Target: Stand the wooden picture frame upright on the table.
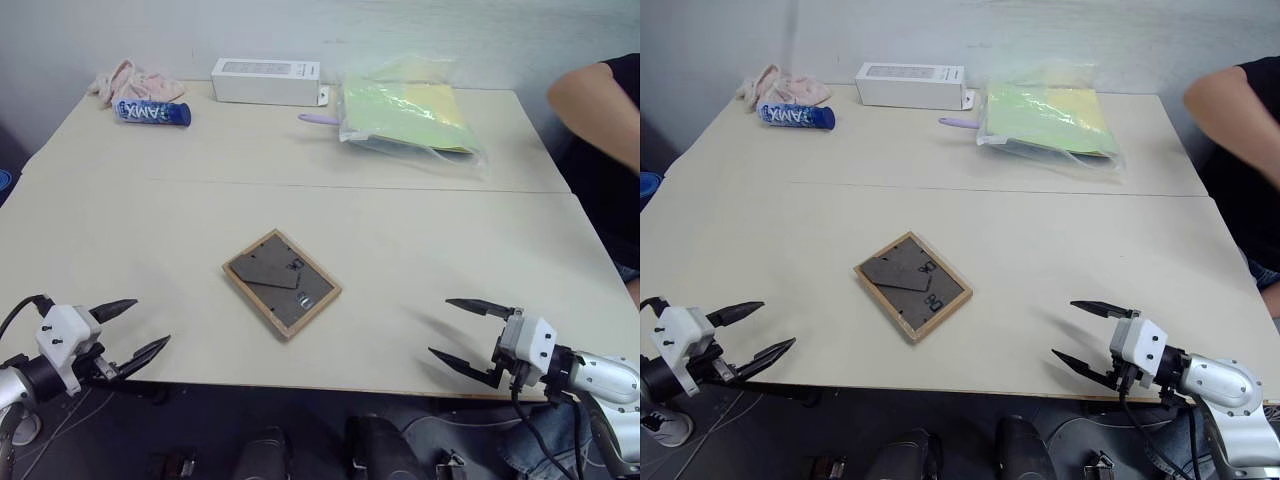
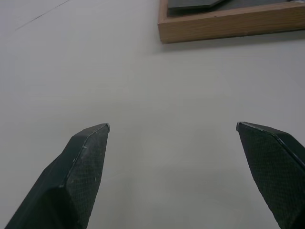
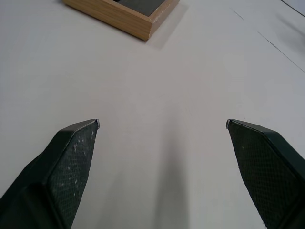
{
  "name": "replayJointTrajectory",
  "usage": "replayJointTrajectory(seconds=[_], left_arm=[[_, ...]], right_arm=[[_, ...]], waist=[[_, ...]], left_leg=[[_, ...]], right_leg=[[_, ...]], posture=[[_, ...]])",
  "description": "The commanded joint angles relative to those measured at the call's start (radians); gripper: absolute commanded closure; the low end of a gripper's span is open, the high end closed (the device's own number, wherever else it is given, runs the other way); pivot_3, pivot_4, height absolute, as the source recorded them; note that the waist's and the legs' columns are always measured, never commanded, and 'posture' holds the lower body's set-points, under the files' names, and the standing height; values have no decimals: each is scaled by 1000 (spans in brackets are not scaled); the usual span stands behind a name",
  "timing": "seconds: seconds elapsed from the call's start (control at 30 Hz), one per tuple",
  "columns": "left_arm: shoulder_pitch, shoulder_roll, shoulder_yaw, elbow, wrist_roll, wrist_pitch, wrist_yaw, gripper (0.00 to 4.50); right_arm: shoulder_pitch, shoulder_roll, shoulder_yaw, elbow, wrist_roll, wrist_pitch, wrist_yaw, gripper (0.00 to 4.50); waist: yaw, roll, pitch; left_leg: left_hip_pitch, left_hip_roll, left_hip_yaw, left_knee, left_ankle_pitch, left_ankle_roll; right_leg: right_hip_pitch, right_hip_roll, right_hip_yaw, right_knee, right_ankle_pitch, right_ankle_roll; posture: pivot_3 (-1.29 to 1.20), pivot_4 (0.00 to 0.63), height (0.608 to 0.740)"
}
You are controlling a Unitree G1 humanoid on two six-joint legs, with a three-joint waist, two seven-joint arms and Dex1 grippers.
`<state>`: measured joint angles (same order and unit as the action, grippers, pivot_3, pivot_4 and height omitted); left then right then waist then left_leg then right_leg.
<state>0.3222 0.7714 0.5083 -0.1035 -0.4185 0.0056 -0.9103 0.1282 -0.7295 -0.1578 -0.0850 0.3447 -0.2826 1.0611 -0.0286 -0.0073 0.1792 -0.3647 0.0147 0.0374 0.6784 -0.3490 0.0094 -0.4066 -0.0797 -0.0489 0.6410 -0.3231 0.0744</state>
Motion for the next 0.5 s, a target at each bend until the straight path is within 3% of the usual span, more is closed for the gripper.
replayJointTrajectory(seconds=[0.03, 0.17, 0.2, 0.3, 0.43, 0.5], left_arm=[[-28, 5, -9, -44, -10, 42, 19, 0], [-83, 14, -71, -126, -40, 191, 53, 0], [-110, 7, -95, -146, -41, 234, 80, 0], [-166, -13, -145, -181, -27, 325, 143, 839], [-212, -46, -205, -220, -16, 415, 213, 2131], [-238, -77, -258, -234, 2, 460, 259, 2699]], right_arm=[[-48, 21, 36, -17, 33, 25, 18, 84], [-175, 59, 121, -28, 24, 157, -11, 84], [-229, 76, 155, -16, 6, 205, -27, 466], [-342, 123, 216, 35, -54, 239, -64, 1308], [-476, 188, 290, 167, -161, 220, -107, 2745], [-571, 265, 339, 274, -223, 185, -149, 3344]], waist=[[1, 0, 0], [1, 0, 0], [0, 0, 0], [0, 0, 0], [0, 0, 0], [-1, 0, 0]], left_leg=[[0, 0, 0, 0, 0, 0], [0, 0, 0, 1, 0, -1], [0, 0, 0, 1, 0, -1], [0, 0, 0, 1, 2, -4], [-2, 0, 0, 1, 2, -5], [-3, 0, 0, 1, 2, -4]], right_leg=[[0, 0, 0, 0, 0, 0], [0, 0, 0, 1, 0, 0], [0, 0, 0, 1, 0, 0], [-1, 0, 0, 2, 0, 0], [-3, 0, 0, 2, 0, 0], [-3, 0, -1, 3, 0, 0]], posture=[[0, 150, 740], [0, 150, 740], [0, 150, 740], [0, 150, 740], [0, 150, 740], [0, 150, 740]])
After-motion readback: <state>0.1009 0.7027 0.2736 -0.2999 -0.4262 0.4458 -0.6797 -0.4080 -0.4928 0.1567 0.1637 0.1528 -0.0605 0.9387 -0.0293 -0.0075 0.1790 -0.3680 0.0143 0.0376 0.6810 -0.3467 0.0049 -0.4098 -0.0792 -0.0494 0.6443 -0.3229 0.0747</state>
